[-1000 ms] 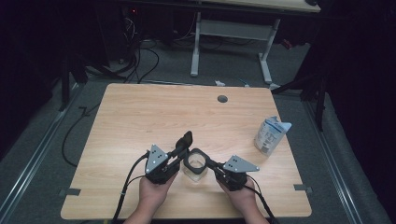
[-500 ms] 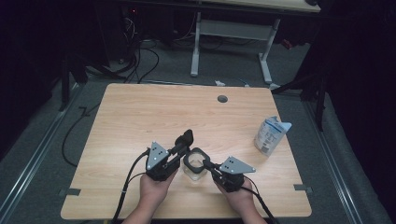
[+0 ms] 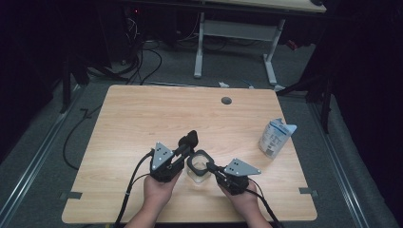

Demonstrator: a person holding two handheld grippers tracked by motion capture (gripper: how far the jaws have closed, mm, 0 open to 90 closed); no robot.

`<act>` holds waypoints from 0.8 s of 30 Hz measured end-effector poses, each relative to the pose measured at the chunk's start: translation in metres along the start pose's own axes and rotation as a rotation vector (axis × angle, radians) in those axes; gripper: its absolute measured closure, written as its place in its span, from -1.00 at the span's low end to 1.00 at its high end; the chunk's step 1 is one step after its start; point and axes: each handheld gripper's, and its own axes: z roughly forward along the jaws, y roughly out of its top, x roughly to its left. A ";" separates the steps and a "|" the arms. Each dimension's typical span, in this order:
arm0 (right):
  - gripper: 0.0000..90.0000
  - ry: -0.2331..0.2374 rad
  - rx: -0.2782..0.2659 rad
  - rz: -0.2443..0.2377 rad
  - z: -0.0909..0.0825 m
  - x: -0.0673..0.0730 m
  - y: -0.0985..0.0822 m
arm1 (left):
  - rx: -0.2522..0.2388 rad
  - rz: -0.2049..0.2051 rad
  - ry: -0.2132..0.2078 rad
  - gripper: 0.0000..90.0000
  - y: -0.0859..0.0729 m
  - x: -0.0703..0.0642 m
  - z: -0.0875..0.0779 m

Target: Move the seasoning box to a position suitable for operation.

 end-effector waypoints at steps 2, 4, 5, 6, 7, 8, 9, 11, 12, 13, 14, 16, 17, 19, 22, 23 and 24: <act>0.94 -0.008 -0.015 -0.008 -0.005 -0.001 0.001 | 0.001 0.013 -0.008 0.64 -0.004 0.002 -0.005; 0.92 -0.025 -0.031 -0.001 -0.011 -0.005 0.003 | 0.014 0.032 -0.002 0.61 -0.009 0.006 -0.012; 0.90 -0.036 -0.041 -0.002 -0.014 -0.008 0.003 | 0.019 0.037 -0.001 0.60 -0.011 0.008 -0.014; 0.89 -0.043 -0.043 0.008 -0.016 -0.011 0.002 | 0.029 0.043 -0.001 0.58 -0.014 0.011 -0.016; 0.85 -0.066 -0.043 0.031 -0.020 -0.019 -0.001 | 0.061 0.054 0.014 0.54 -0.021 0.020 -0.021; 0.85 -0.066 -0.043 0.031 -0.020 -0.019 -0.001 | 0.061 0.054 0.014 0.52 -0.021 0.020 -0.021; 0.82 -0.089 -0.029 0.044 -0.022 -0.027 -0.006 | 0.082 0.049 0.025 0.51 -0.026 0.028 -0.024; 0.80 -0.115 -0.012 0.052 -0.024 -0.033 -0.011 | 0.095 0.044 0.031 0.49 -0.029 0.032 -0.025; 0.80 -0.115 -0.012 0.052 -0.024 -0.033 -0.011 | 0.110 0.044 0.045 0.49 -0.033 0.038 -0.028; 0.80 -0.138 0.006 0.055 -0.026 -0.038 -0.016 | 0.119 0.039 0.045 0.47 -0.035 0.041 -0.029; 0.80 -0.138 0.006 0.055 -0.026 -0.038 -0.016 | 0.126 0.035 0.053 0.47 -0.038 0.045 -0.030; 0.79 -0.160 0.022 0.062 -0.028 -0.042 -0.021 | 0.147 0.034 0.064 0.45 -0.043 0.051 -0.033; 0.77 -0.174 0.033 0.066 -0.029 -0.046 -0.025 | 0.160 0.030 0.070 0.44 -0.047 0.057 -0.036; 0.76 -0.190 0.048 0.074 -0.031 -0.050 -0.028 | 0.168 0.033 0.072 0.42 -0.049 0.060 -0.037; 0.70 -0.221 0.063 0.074 -0.035 -0.054 -0.033 | 0.209 0.055 0.094 0.42 -0.055 0.066 -0.041; 0.68 -0.226 0.063 0.076 -0.036 -0.055 -0.034 | 0.222 0.059 0.101 0.40 -0.060 0.070 -0.044; 0.68 -0.226 0.063 0.076 -0.036 -0.055 -0.034 | 0.222 0.059 0.101 0.39 -0.060 0.070 -0.044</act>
